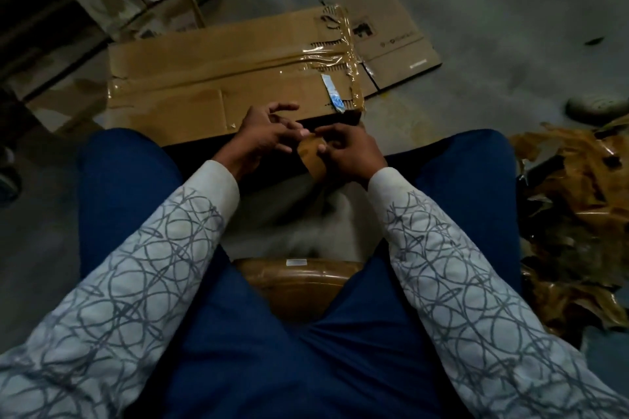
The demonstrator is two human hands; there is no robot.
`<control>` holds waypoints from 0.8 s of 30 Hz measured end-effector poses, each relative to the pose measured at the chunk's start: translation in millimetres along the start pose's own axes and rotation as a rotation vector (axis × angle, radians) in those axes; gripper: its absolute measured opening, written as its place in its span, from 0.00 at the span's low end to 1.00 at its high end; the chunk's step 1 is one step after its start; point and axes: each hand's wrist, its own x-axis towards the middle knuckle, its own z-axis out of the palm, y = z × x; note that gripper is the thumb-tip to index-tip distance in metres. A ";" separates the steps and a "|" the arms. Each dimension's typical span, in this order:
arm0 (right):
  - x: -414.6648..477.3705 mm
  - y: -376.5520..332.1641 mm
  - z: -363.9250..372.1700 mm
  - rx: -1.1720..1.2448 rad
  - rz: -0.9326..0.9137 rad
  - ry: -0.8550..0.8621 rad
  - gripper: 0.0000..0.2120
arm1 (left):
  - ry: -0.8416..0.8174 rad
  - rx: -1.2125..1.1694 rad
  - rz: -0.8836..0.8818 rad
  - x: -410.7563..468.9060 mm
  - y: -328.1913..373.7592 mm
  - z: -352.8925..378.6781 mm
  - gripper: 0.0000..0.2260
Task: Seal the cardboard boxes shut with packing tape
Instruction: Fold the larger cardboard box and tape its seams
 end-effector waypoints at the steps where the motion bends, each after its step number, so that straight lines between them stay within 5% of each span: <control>1: -9.6 -14.2 -1.3 0.041 -0.010 -0.022 0.15 | -0.017 0.044 -0.037 0.1 -4.2 -5.6 0.25; 6: -30.7 -26.4 2.1 0.229 -0.060 -0.092 0.17 | -0.057 0.126 -0.050 -22.5 -15.2 -15.6 0.20; 12: -47.1 -29.3 10.5 0.259 -0.057 -0.081 0.18 | 0.088 0.142 0.090 -40.2 -21.2 -15.2 0.05; 19: -56.3 -43.6 23.1 0.211 -0.065 -0.093 0.27 | 0.257 0.413 0.299 -47.8 -25.8 -11.6 0.05; 24: -60.0 -48.5 34.2 0.209 -0.085 -0.139 0.18 | 0.352 0.409 0.349 -53.9 -29.8 -11.9 0.03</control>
